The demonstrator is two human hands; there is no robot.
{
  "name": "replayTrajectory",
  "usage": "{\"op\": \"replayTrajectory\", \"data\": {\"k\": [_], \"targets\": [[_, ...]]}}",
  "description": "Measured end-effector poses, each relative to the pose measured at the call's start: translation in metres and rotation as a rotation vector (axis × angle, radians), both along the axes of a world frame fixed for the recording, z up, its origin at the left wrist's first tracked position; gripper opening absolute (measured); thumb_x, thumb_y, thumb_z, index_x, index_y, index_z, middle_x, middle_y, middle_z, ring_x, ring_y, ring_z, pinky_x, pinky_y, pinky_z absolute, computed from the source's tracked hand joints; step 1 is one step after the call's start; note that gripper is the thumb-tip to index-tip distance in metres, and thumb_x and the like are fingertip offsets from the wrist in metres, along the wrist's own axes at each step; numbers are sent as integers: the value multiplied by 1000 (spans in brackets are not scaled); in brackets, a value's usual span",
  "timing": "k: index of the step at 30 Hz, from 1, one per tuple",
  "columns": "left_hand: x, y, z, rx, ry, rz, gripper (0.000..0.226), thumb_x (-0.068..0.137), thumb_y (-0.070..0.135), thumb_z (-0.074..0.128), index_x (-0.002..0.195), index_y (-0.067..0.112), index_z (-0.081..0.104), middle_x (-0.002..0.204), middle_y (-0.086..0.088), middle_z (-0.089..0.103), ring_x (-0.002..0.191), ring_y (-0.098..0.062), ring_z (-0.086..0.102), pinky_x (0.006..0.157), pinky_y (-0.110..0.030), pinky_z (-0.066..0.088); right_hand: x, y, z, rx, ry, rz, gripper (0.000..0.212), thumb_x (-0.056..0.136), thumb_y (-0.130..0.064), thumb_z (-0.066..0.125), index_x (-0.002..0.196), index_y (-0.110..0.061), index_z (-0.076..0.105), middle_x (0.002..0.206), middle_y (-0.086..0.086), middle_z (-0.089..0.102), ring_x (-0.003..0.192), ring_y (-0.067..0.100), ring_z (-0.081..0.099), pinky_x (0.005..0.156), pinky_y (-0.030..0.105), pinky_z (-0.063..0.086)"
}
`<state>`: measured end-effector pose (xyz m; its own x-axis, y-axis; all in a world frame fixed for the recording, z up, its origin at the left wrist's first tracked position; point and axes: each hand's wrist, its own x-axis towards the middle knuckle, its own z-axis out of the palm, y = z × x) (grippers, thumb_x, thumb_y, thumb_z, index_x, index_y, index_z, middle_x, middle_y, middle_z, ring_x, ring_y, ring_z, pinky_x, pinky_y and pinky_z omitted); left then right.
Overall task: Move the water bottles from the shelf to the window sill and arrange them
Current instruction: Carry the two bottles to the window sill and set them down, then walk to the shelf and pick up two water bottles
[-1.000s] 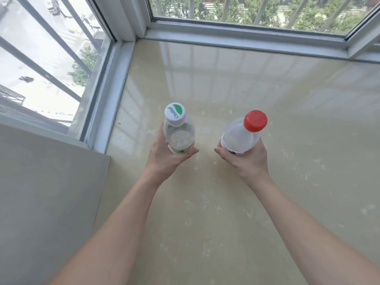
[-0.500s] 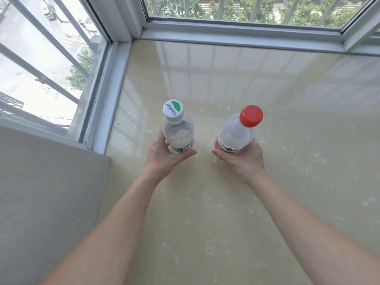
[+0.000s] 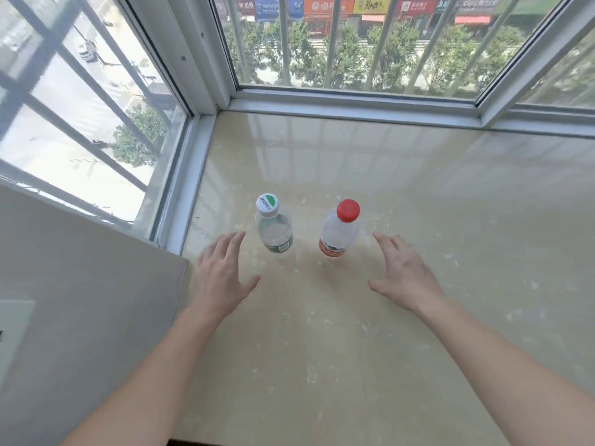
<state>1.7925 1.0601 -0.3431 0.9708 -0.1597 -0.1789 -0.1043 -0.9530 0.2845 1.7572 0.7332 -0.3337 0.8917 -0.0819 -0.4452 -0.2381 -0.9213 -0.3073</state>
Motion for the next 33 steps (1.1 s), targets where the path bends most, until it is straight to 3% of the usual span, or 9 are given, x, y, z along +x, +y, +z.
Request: {"op": "replayTrajectory", "data": {"k": [5, 9, 13, 19, 28, 33], "targets": [[-23, -15, 77, -50, -166, 50, 66, 78, 44, 68, 136, 19, 51, 133, 1, 58, 123, -27, 53, 102, -45, 45, -16, -9, 83, -147, -221, 126, 66, 78, -34, 70, 139, -18, 50, 130, 5, 57, 113, 32, 56, 92, 40, 44], [-38, -33, 148, -53, -247, 41, 62, 80, 44, 67, 135, 20, 51, 133, 4, 57, 123, -25, 53, 102, -45, 44, -25, -15, 149, -205, -473, 202, 52, 72, -32, 73, 121, -15, 64, 111, 5, 66, 95, 32, 62, 83, 38, 49], [-53, -61, 214, -34, -357, -4, 63, 80, 53, 52, 133, 19, 54, 130, 3, 59, 121, -24, 54, 100, -43, 43, -37, -13, 215, -215, -667, 240, 49, 74, -34, 70, 119, -16, 65, 113, 5, 66, 102, 30, 61, 87, 40, 50], [-86, -112, 297, -11, -505, -71, 61, 82, 55, 46, 131, 20, 58, 130, 2, 61, 121, -25, 54, 105, -44, 41, -65, -18, 290, -212, -814, 275, 51, 79, -36, 65, 125, -14, 62, 121, 8, 63, 116, 31, 57, 99, 44, 47], [-114, -163, 344, 20, -588, -58, 60, 80, 51, 66, 131, 21, 57, 130, 2, 62, 123, -23, 54, 105, -42, 39, -84, -42, 346, -226, -904, 310, 51, 81, -38, 64, 126, -15, 63, 123, 8, 63, 119, 31, 56, 102, 46, 47], [-113, -184, 349, 14, -604, -107, 62, 82, 57, 51, 134, 22, 55, 133, 3, 61, 125, -22, 53, 106, -41, 38, -99, -65, 351, -270, -893, 241, 50, 79, -37, 67, 123, -14, 65, 121, 7, 64, 119, 31, 57, 102, 45, 46]]}}
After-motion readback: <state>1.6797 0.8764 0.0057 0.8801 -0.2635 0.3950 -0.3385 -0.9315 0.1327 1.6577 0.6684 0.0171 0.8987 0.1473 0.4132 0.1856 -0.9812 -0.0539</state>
